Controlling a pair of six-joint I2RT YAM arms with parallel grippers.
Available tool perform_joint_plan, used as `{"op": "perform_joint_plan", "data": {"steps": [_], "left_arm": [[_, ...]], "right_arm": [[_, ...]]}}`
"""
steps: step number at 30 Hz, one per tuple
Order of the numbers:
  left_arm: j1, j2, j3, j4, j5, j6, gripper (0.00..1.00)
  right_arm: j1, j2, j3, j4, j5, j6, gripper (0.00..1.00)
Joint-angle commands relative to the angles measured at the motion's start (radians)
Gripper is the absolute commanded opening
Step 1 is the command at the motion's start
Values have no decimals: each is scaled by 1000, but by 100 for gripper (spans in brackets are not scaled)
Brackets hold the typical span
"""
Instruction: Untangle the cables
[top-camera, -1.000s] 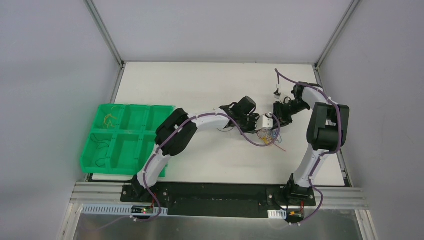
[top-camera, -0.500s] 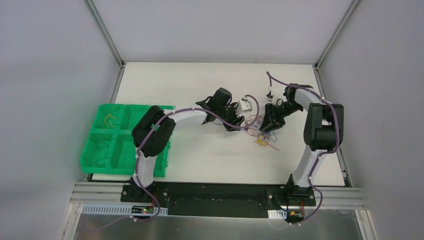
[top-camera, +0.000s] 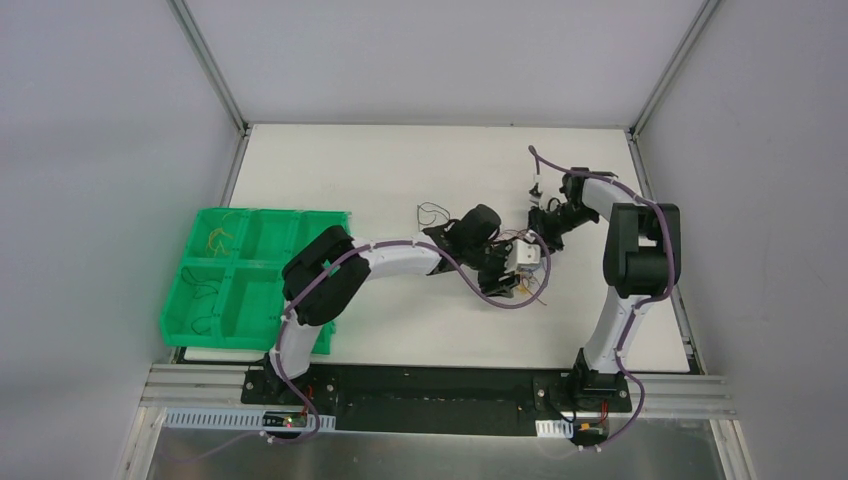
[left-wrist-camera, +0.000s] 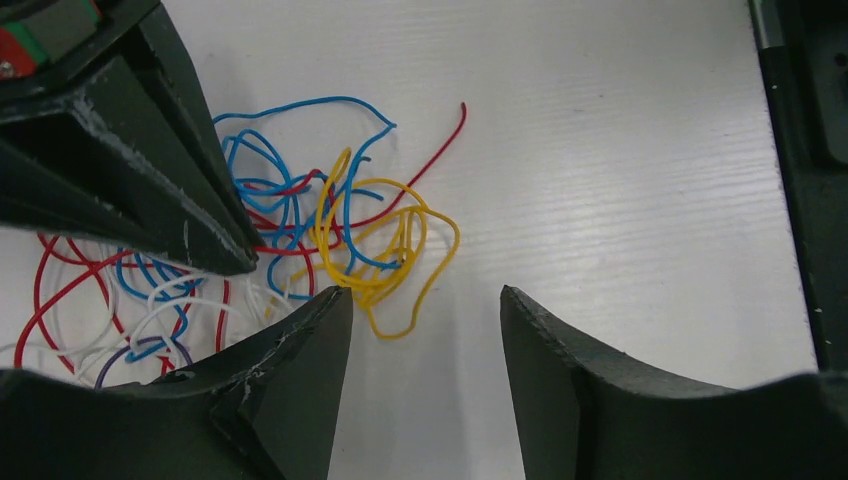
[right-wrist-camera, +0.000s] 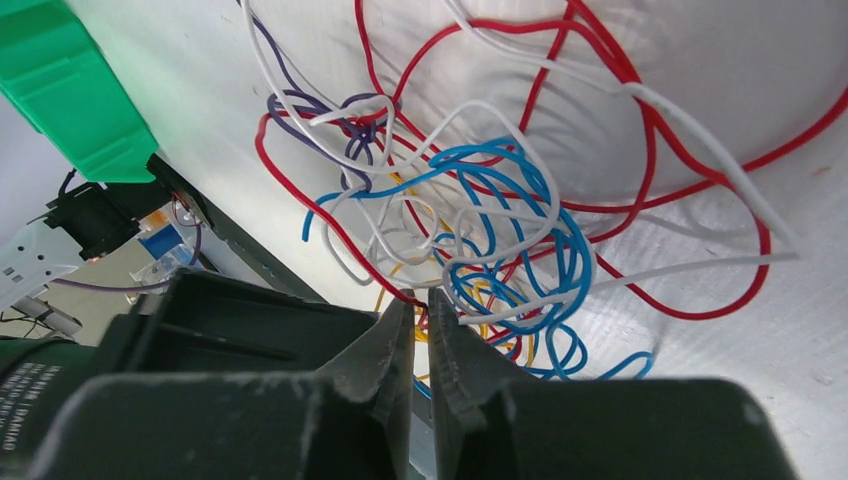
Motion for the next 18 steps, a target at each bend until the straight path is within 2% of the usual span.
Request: {"op": "perform_joint_plan", "data": {"steps": [1,3,5,7,11,18], "left_arm": [[-17,65,69,31,-31,48,55],[-23,73,68,24,-54,59,45],[-23,57,64,-17,-72,74,24],[-22,3,26,-60,-97,100,2],[7,-214,-83,-88,-75,65,0],[142,-533,-64,-306,27,-121,0]], "right_arm": [[11,-2,-7,4,18,30,11],[14,-4,-10,11,54,32,6],[16,-8,-16,36,127,44,0],[19,-14,-20,64,222,54,0],[38,-27,-24,102,360,36,0],[49,9,6,112,505,12,0]]}}
